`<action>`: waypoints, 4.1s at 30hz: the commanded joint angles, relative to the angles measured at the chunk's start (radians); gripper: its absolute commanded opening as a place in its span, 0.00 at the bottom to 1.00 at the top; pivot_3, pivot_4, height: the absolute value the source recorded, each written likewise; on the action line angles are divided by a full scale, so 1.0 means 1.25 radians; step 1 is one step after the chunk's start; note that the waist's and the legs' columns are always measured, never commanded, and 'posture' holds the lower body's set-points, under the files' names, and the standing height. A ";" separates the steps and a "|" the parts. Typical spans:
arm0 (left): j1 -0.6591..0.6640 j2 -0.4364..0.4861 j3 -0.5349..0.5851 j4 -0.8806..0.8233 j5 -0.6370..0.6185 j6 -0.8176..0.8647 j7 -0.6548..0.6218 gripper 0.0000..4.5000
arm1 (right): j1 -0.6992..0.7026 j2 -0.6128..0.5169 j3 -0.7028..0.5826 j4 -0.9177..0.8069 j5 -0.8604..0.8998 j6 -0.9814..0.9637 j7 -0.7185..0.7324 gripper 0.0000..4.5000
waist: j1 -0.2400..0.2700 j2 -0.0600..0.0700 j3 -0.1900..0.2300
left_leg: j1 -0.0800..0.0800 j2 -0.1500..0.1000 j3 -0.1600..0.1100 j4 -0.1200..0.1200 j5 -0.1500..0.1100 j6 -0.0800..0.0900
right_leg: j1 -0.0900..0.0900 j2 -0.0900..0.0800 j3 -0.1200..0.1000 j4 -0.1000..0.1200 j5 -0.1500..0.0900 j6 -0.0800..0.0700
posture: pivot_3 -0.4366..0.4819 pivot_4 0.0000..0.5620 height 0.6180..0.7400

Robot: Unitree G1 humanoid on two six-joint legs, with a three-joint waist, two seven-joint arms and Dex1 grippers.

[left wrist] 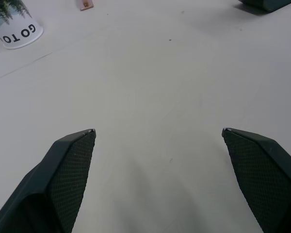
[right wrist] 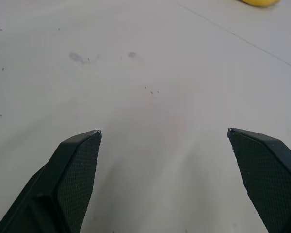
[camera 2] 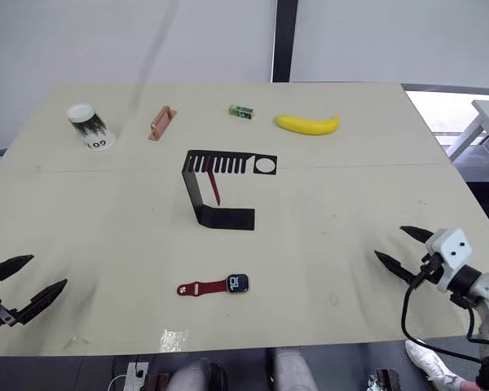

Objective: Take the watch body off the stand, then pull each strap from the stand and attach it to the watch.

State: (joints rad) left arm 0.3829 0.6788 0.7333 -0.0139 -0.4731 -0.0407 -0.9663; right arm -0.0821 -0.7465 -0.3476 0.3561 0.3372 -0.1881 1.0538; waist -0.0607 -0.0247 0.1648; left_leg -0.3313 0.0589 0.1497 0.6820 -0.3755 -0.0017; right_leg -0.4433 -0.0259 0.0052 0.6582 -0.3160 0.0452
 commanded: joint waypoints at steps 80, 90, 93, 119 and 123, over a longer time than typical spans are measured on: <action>-0.522 -0.504 -0.739 -0.230 0.444 0.228 0.709 0.53 | -0.398 0.421 0.457 0.024 -0.146 0.325 -0.152 0.00 | 0.004 0.000 -0.001 | 0.000 0.000 0.000 0.002 0.001 -0.001 | 0.000 0.000 0.000 0.004 0.000 0.000 | 0.48 0.27 0.98; -0.527 -0.507 -0.728 -0.213 0.457 0.218 0.714 0.01 | -0.394 0.418 0.461 0.020 -0.144 0.327 -0.152 0.00 | 0.004 0.000 -0.001 | 0.000 0.000 0.000 0.002 0.001 -0.001 | 0.000 0.000 -0.001 0.004 0.000 0.000 | 0.48 0.27 0.98; -0.527 -0.504 -0.725 -0.212 0.458 0.198 0.713 0.01 | -0.395 0.417 0.461 0.022 -0.144 0.327 -0.152 0.00 | 0.004 0.000 -0.001 | 0.000 0.000 0.000 0.002 0.001 -0.001 | 0.000 0.000 -0.001 0.004 0.000 0.000 | 0.48 0.27 0.98; -0.494 -0.480 -0.721 -0.301 0.490 0.160 0.710 0.01 | -0.387 0.420 0.467 0.032 -0.150 0.343 -0.162 0.00 | 0.004 0.000 -0.001 | 0.000 0.000 0.000 0.002 0.001 -0.001 | 0.000 0.000 0.000 0.004 0.000 0.000 | 0.48 0.27 0.98; -0.489 -0.475 -0.715 -0.314 0.504 0.154 0.719 0.01 | -0.384 0.420 0.470 0.030 -0.151 0.353 -0.164 0.00 | 0.004 0.000 -0.001 | 0.000 0.000 0.000 0.002 0.001 -0.001 | 0.000 0.000 0.000 0.004 0.000 0.000 | 0.48 0.27 0.98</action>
State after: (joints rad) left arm -0.2235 0.0879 -0.1719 -0.3471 0.1454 0.1789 -0.0810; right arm -0.5943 -0.2207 0.2180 0.3669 0.1665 0.2122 0.8416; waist -0.0554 -0.0248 0.1634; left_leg -0.3309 0.0587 0.1491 0.6846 -0.3740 -0.0030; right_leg -0.4436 -0.0262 0.0046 0.6626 -0.3159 0.0453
